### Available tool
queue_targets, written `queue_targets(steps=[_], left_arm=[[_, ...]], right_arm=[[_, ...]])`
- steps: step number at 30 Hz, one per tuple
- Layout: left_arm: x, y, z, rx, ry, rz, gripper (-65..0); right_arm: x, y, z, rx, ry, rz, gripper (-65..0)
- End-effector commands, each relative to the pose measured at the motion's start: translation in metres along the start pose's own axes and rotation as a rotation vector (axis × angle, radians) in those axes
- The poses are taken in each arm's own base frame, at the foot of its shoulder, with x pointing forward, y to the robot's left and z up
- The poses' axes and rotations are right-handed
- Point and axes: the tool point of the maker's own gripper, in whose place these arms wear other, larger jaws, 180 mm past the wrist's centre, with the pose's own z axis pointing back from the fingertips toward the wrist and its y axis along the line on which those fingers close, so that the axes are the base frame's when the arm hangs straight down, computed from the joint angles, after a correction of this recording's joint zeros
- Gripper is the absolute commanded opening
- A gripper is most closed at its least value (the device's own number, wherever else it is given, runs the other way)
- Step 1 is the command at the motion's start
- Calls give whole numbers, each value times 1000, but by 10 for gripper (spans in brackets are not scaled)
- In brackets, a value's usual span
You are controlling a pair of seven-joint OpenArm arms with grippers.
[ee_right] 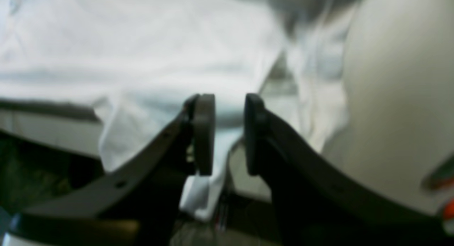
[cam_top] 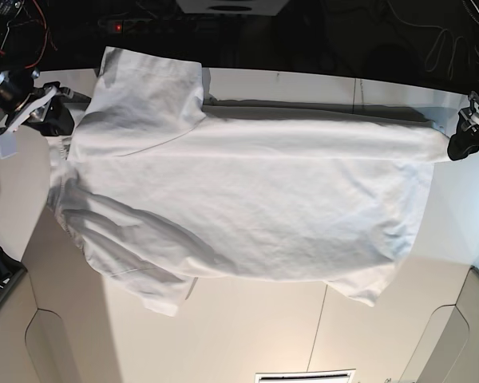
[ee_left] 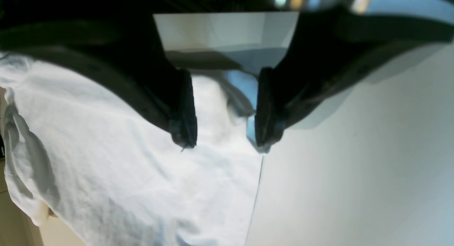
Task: Layout the t-shirt on the table in an organized manner, then fold the t-shirt properly
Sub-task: 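Lower the held shirt edge onto the table with both grippers, then release and regrasp the shirt edge with the right gripper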
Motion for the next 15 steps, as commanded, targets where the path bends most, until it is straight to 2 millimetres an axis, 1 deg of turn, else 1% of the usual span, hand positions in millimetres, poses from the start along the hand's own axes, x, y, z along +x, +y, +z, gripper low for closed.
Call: queue_targets(steps=[1, 3, 4, 8, 9, 11, 15], left_arm=[[19, -2, 4, -12, -50, -28, -346], [19, -2, 4, -12, -50, -27, -346], [19, -2, 4, -12, -50, -28, -346], [19, -2, 4, -12, -49, -28, -346], [19, -2, 4, -12, -49, -28, -346], [19, -2, 4, -12, -49, -28, -346], [19, -2, 4, -11, -49, -28, -346]], right_arm=[[6, 0, 6, 2, -35, 12, -509], [-6, 2, 7, 3, -10, -6, -509], [-12, 4, 6, 7, 0, -18, -498], [-34, 14, -1, 31, 20, -100, -402], [-39, 16, -4, 37, 23, -123, -388], [-49, 17, -10, 41, 29, -168, -384], [-70, 5, -20, 33, 41, -250, -384]])
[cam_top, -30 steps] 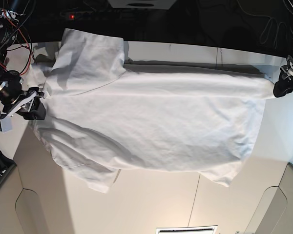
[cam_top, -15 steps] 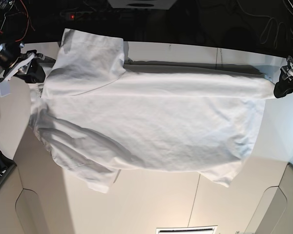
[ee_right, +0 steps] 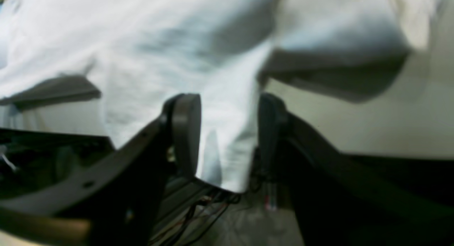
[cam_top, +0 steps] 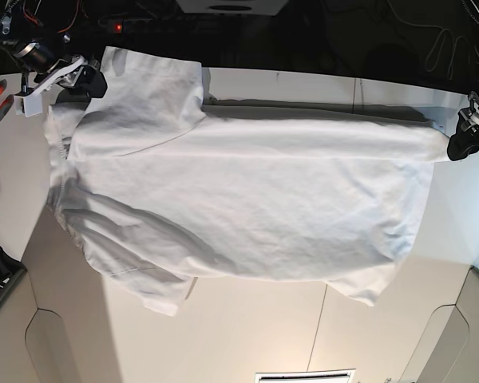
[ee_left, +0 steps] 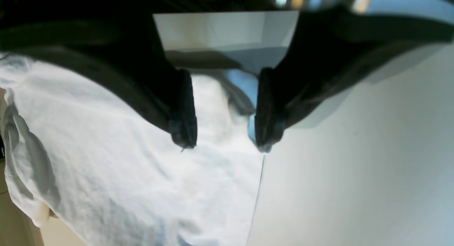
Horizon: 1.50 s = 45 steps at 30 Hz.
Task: Layout the t-shirt on the table in an organized manner, then fold the t-shirt properly
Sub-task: 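Release and regrasp the shirt edge with the right gripper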
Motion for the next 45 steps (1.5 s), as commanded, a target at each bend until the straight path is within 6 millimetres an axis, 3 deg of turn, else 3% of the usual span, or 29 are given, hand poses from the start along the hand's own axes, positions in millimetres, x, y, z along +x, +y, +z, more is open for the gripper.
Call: queue_targets(steps=[1, 11, 39, 41, 45], left_arm=[[19, -2, 4, -11, -49, -28, -346], [20, -2, 4, -11, -50, -28, -346], [20, -2, 4, -12, -51, -27, -346], [20, -2, 4, -12, -51, -27, -346], [20, -2, 4, -12, -50, -28, -346]], right_arm=[[5, -3, 2, 1, -26, -3, -384], [-1, -6, -7, 25, -21, -58, -385], [-11, 3, -19, 21, 46, 20, -390], [-11, 3, -19, 21, 46, 20, -453], [-8, 6, -19, 34, 37, 12, -644]])
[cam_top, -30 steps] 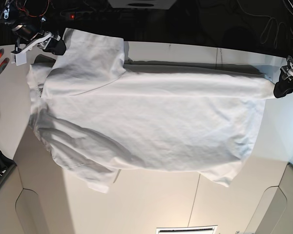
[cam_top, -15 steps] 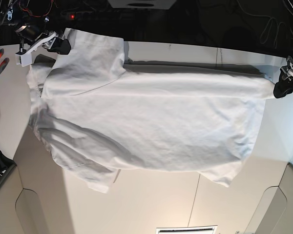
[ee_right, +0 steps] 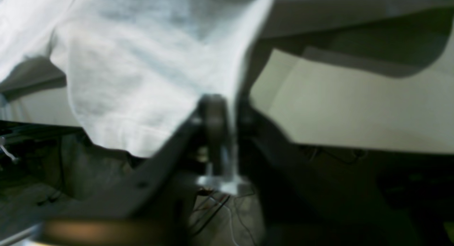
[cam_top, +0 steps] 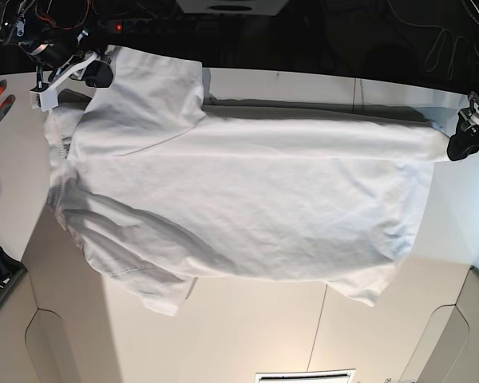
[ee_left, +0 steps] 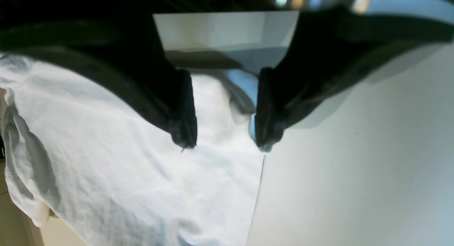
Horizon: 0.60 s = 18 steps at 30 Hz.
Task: Layout the t-shirt on the table in an organized manner, then fold the t-shirt properly
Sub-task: 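Release and regrasp the shirt edge with the right gripper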
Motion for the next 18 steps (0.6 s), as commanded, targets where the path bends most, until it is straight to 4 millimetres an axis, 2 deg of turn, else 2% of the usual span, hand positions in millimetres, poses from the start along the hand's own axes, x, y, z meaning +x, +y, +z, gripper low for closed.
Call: queue_targets(steps=[1, 10, 14, 18], left_arm=[[20, -2, 4, -12, -50, -27, -346], [20, -2, 4, -11, -50, -28, -346], [20, -2, 4, -12, -51, -27, -346], [20, -2, 4, -12, -51, -27, -346]], right_arm=[[11, 3, 3, 21, -32, 9, -650], [30, 36, 10, 179, -101, -53, -650], [51, 44, 9, 199, -140, -28, -650], [81, 53, 6, 223, -197, 3, -650]])
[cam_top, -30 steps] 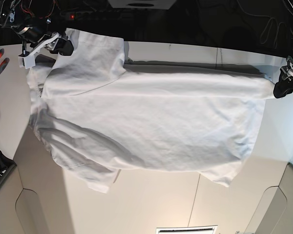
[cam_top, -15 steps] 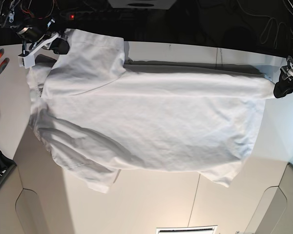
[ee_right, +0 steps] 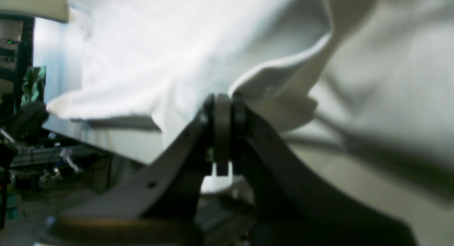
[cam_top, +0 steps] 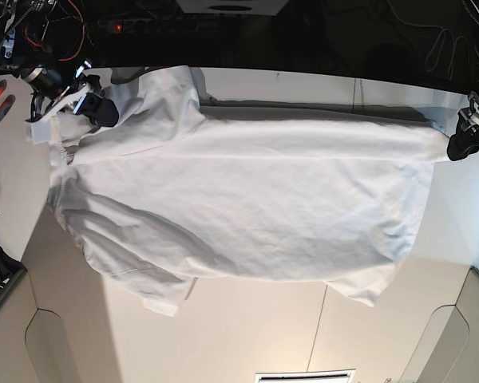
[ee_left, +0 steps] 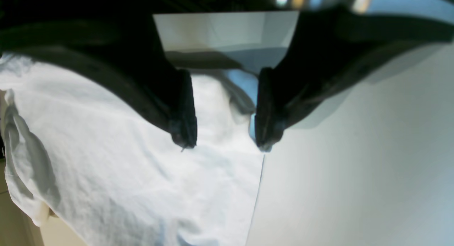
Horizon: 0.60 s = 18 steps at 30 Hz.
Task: Layout the t-shirt on the table in an organized manner, then fold the t-shirt properly
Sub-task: 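Release and regrasp the shirt edge with the right gripper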
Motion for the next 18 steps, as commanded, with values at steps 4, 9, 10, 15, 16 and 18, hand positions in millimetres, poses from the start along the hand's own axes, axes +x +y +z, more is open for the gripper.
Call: queue_targets(steps=[4, 9, 10, 15, 16, 18], left_arm=[[20, -2, 4, -12, -51, -27, -346], [20, -2, 4, -13, -51, -26, -346], [20, -2, 4, -13, -51, -26, -346], [20, -2, 4, -14, -52, -25, -346], [20, -2, 4, -14, -52, -25, -346], [20, -2, 4, -14, -52, -25, -346]], right_arm=[[40, 17, -6, 51, -85, 61, -650], [56, 35, -19, 98, -95, 107, -650], [56, 38, -22, 100, -86, 120, -650], [55, 52, -36, 118, -63, 176, -650], [55, 54, -38, 118, -62, 186, -650], [57, 57, -42, 115, -57, 208, -617]])
